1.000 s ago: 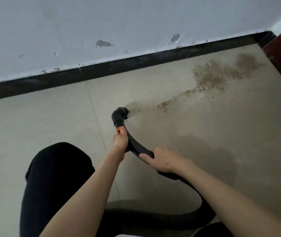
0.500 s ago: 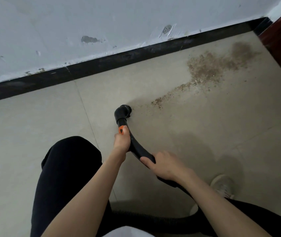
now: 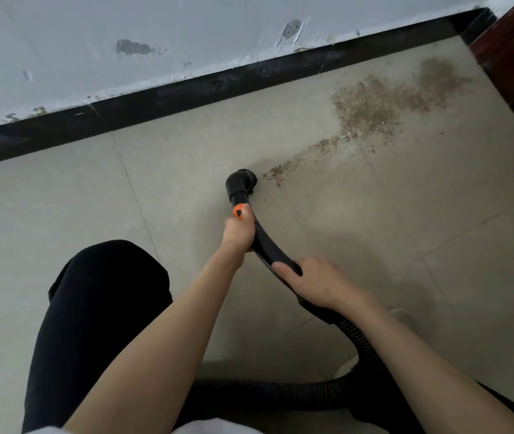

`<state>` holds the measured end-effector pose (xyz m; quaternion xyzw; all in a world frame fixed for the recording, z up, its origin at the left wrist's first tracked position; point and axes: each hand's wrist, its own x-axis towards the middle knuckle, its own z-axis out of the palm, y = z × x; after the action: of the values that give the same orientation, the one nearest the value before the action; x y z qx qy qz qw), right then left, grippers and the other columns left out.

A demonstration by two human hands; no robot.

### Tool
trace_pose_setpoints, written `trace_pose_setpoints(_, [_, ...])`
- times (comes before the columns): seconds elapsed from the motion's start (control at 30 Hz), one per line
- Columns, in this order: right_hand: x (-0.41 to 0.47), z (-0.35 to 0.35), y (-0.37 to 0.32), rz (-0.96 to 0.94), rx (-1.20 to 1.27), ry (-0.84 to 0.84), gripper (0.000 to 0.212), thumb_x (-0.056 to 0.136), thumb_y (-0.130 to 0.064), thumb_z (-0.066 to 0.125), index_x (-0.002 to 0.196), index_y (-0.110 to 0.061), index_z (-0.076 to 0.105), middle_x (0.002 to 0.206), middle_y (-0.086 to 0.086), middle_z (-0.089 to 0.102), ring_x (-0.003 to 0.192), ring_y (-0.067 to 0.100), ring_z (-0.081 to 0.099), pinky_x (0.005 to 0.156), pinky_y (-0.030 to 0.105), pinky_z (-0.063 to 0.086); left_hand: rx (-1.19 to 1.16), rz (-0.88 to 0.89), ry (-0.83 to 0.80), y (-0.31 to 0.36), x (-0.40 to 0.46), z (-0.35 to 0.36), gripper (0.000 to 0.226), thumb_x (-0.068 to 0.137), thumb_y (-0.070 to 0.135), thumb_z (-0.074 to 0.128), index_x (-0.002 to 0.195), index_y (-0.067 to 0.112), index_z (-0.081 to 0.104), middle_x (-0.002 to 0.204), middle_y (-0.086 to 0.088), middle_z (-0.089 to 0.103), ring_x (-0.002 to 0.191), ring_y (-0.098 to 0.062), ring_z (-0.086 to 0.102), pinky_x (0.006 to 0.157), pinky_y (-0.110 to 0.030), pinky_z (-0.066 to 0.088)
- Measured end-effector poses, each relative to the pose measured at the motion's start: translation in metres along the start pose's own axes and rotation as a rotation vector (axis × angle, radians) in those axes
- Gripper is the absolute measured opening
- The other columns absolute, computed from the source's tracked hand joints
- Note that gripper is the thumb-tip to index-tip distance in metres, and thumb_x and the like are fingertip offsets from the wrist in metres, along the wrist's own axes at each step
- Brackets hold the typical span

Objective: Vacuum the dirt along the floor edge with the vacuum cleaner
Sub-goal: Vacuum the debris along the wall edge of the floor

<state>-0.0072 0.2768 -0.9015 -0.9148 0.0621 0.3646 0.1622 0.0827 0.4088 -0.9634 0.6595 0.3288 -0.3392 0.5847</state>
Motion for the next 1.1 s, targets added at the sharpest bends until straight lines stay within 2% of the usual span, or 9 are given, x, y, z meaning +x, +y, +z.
trace_pose_setpoints(0.13, [0.004, -0.01, 0.017, 0.016, 0.029, 0.026, 0.06, 0.091, -0.073, 0.029, 0.08, -0.021, 0.054, 0.078, 0.002, 0.062, 0.079, 0.026, 0.061, 0.065, 0.034, 0.044, 0.025, 0.011, -0.04, 0.01, 0.003, 0.021, 0.053, 0.096, 0.044, 0.035, 0.127, 0.001, 0.043, 0.1, -0.011, 0.052, 0.08, -0.021, 0.054, 0.056, -0.03, 0.046])
trace_pose_setpoints(0.27, [0.009, -0.025, 0.034, 0.033, 0.058, 0.059, 0.059, 0.09, -0.074, 0.032, 0.071, -0.022, 0.051, 0.069, -0.001, 0.059, 0.067, 0.019, 0.058, 0.058, 0.033, 0.04, 0.042, 0.027, -0.067, 0.021, 0.008, 0.04, 0.051, 0.096, 0.043, 0.034, 0.124, 0.002, 0.046, 0.091, -0.008, 0.052, 0.072, -0.018, 0.051, 0.053, -0.027, 0.042])
trace_pose_setpoints(0.37, [0.014, -0.034, 0.048, 0.046, 0.076, 0.072, 0.058, 0.09, -0.073, 0.034, 0.069, -0.021, 0.052, 0.067, -0.002, 0.059, 0.067, 0.019, 0.059, 0.057, 0.033, 0.039, 0.053, 0.045, -0.085, 0.029, 0.011, 0.057, 0.045, 0.096, 0.041, 0.033, 0.116, 0.004, 0.049, 0.083, -0.005, 0.049, 0.069, -0.017, 0.049, 0.051, -0.026, 0.039])
trace_pose_setpoints(0.47, [0.018, -0.043, 0.062, 0.064, 0.107, 0.081, 0.059, 0.09, -0.072, 0.035, 0.069, -0.02, 0.053, 0.067, -0.001, 0.061, 0.067, 0.018, 0.06, 0.058, 0.033, 0.041, 0.09, 0.07, -0.102, 0.038, 0.015, 0.076, 0.041, 0.097, 0.042, 0.033, 0.111, 0.006, 0.047, 0.083, -0.005, 0.048, 0.067, -0.016, 0.048, 0.05, -0.025, 0.037])
trace_pose_setpoints(0.7, [0.03, -0.063, 0.094, 0.085, 0.169, 0.139, 0.059, 0.092, -0.068, 0.038, 0.063, -0.018, 0.049, 0.062, 0.0, 0.057, 0.061, 0.017, 0.056, 0.053, 0.033, 0.037, 0.151, 0.116, -0.131, 0.06, 0.028, 0.12, 0.039, 0.098, 0.042, 0.031, 0.104, 0.007, 0.047, 0.08, -0.005, 0.047, 0.067, -0.018, 0.047, 0.053, -0.025, 0.038])
trace_pose_setpoints(0.8, [0.04, -0.073, 0.107, 0.101, 0.152, 0.159, 0.059, 0.092, -0.069, 0.037, 0.064, -0.018, 0.047, 0.066, 0.001, 0.056, 0.064, 0.02, 0.055, 0.053, 0.033, 0.034, 0.158, 0.139, -0.138, 0.069, 0.038, 0.138, 0.038, 0.099, 0.041, 0.032, 0.103, 0.006, 0.047, 0.082, -0.006, 0.048, 0.067, -0.018, 0.048, 0.052, -0.025, 0.038])
trace_pose_setpoints(0.9, [0.049, -0.08, 0.12, 0.115, 0.153, 0.172, 0.059, 0.091, -0.07, 0.036, 0.066, -0.018, 0.048, 0.07, 0.002, 0.057, 0.07, 0.024, 0.057, 0.055, 0.034, 0.035, 0.178, 0.16, -0.161, 0.078, 0.047, 0.154, 0.035, 0.099, 0.041, 0.031, 0.089, 0.011, 0.045, 0.078, -0.005, 0.046, 0.064, -0.017, 0.046, 0.051, -0.024, 0.037])
trace_pose_setpoints(1.0, [0.056, -0.085, 0.133, 0.137, 0.181, 0.191, 0.059, 0.092, -0.07, 0.035, 0.068, -0.019, 0.049, 0.072, 0.002, 0.057, 0.065, 0.017, 0.053, 0.052, 0.031, 0.033, 0.223, 0.181, -0.177, 0.087, 0.052, 0.171, 0.035, 0.099, 0.041, 0.029, 0.085, 0.012, 0.043, 0.075, -0.003, 0.043, 0.06, -0.016, 0.043, 0.044, -0.02, 0.035])
trace_pose_setpoints(1.1, [0.064, -0.087, 0.143, 0.16, 0.172, 0.212, 0.058, 0.092, -0.071, 0.034, 0.069, -0.019, 0.048, 0.073, 0.001, 0.056, 0.064, 0.015, 0.051, 0.052, 0.03, 0.032, 0.232, 0.195, -0.198, 0.093, 0.059, 0.186, 0.037, 0.1, 0.042, 0.029, 0.081, 0.013, 0.043, 0.077, -0.004, 0.043, 0.062, -0.016, 0.044, 0.05, -0.024, 0.036])
